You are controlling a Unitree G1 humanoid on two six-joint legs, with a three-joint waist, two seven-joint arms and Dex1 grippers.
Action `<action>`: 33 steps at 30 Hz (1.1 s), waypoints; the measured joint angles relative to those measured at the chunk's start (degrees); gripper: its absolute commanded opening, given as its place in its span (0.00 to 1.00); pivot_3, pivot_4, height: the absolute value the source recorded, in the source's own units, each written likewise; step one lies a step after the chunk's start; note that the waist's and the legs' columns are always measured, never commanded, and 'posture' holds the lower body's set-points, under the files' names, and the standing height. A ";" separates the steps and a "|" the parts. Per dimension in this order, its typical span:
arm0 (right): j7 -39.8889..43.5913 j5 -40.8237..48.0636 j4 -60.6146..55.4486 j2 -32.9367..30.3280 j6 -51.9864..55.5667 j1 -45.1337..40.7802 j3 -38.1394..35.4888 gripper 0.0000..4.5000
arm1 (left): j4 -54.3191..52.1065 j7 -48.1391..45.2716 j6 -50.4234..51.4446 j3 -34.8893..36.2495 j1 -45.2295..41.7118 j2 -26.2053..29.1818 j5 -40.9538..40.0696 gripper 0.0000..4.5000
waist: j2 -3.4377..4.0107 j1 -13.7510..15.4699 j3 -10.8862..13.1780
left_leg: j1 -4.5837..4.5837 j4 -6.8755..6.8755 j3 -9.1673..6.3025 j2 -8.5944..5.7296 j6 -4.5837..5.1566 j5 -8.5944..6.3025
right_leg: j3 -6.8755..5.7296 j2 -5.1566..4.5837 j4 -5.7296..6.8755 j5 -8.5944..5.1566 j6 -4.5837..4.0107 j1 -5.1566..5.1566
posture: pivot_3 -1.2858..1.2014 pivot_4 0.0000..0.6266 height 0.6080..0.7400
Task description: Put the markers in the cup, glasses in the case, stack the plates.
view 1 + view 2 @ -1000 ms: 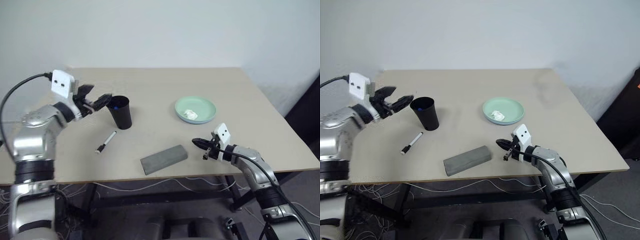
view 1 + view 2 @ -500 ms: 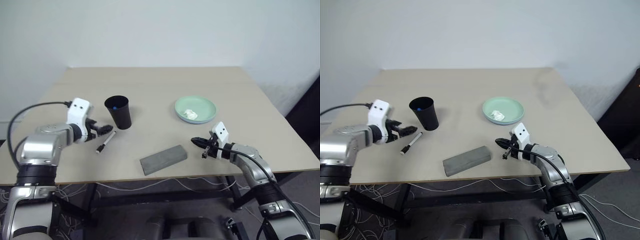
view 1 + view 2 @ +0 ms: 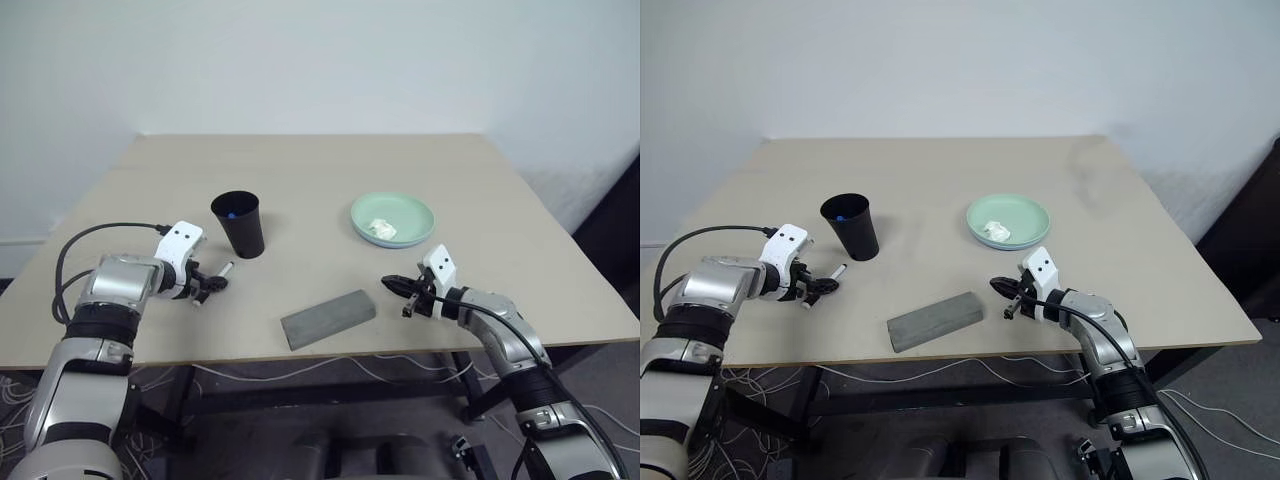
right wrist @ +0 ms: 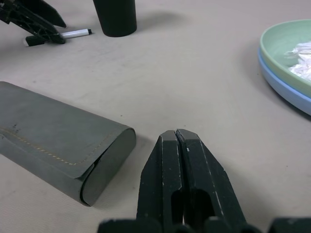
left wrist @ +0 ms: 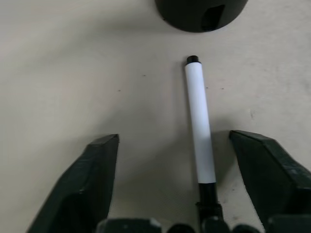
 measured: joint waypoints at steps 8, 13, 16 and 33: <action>-0.38 0.01 -0.03 0.01 0.00 0.53 -0.01 0.00 | 0.24 -2.73 1.04 -0.34 -0.56 -0.28 1.17 0.04 | 0.01 -0.10 0.00 | 0.01 0.00 -0.01 0.03 0.07 -0.04 | 0.02 0.02 0.03 0.03 -0.05 -0.02 | 0.52 0.00 1.00; -0.35 0.00 -0.02 0.04 -0.04 0.48 0.00 0.00 | -1.10 -3.07 1.42 -0.18 -0.03 -0.19 1.90 0.01 | 0.01 -0.10 -0.01 | 0.00 0.00 -0.01 0.03 0.07 -0.04 | 0.05 0.02 0.01 0.02 -0.04 -0.02 | 0.52 0.00 1.00; -0.28 -0.01 0.01 0.08 -0.13 0.31 0.01 0.00 | -3.69 -3.82 0.05 -0.02 1.81 0.34 2.14 0.01 | 0.01 -0.18 0.00 | 0.00 -0.01 0.00 0.03 0.07 -0.04 | 0.08 0.02 0.00 0.02 -0.05 -0.03 | 0.52 0.00 1.00; 0.27 -0.43 0.45 0.07 -0.74 -0.47 0.06 0.00 | -22.33 2.23 -34.21 17.15 4.48 -14.23 -9.22 0.01 | 0.00 -0.13 0.00 | -0.03 0.06 -0.01 0.07 0.03 0.00 | 0.07 0.09 -0.01 0.06 -0.08 0.04 | 0.52 0.00 1.00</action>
